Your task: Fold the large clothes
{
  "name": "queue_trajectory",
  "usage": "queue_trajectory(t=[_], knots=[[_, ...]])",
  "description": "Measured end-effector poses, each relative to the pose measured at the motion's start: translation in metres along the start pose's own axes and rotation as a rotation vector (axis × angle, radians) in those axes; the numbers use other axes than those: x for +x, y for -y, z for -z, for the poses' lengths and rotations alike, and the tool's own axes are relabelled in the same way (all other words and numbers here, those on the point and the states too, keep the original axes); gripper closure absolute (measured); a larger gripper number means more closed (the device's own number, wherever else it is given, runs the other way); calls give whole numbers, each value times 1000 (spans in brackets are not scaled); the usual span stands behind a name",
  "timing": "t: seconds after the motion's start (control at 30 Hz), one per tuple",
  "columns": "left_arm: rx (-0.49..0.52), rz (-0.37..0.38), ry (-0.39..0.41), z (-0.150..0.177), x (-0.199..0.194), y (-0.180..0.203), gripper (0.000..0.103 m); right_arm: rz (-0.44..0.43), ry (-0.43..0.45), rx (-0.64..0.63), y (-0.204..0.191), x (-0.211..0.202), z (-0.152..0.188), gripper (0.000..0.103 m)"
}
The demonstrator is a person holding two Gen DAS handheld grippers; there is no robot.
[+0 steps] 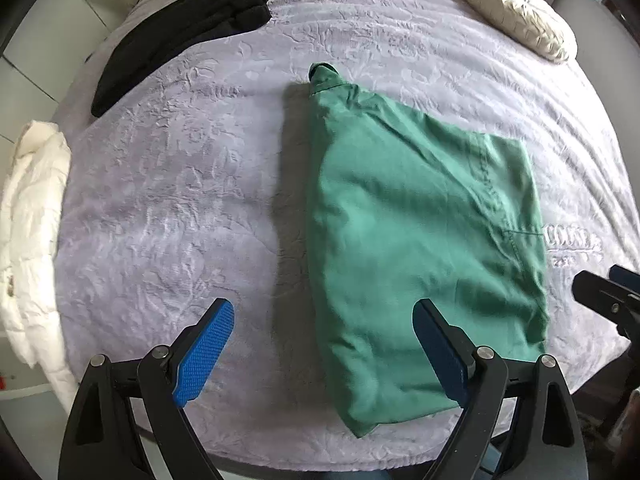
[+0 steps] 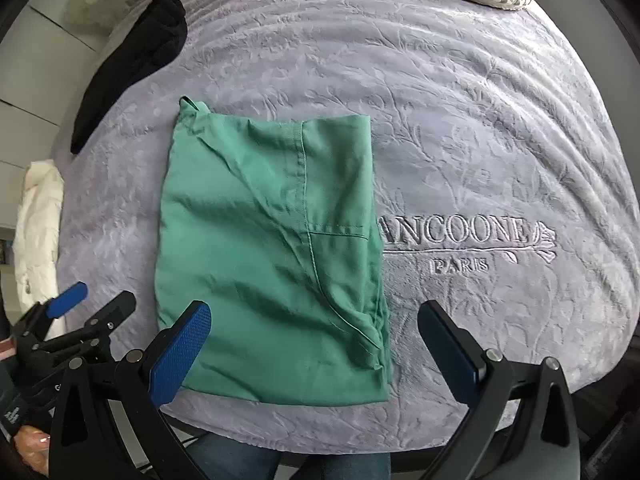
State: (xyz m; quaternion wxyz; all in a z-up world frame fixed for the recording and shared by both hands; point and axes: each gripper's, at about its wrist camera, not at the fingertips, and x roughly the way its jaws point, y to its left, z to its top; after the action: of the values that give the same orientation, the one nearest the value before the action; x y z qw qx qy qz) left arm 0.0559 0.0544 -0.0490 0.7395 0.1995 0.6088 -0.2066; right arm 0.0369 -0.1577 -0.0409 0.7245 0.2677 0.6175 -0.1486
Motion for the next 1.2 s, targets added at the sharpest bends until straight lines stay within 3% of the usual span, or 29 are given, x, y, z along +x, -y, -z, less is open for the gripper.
queue_trajectory(t=[0.4,1.2], knots=[[21,-27,1,-5,-3,8,11,80,21,5,2,-6,-3,0],[29,-41,-6,-8,-3,12,11,96,19,14,4,-7,-5,0]])
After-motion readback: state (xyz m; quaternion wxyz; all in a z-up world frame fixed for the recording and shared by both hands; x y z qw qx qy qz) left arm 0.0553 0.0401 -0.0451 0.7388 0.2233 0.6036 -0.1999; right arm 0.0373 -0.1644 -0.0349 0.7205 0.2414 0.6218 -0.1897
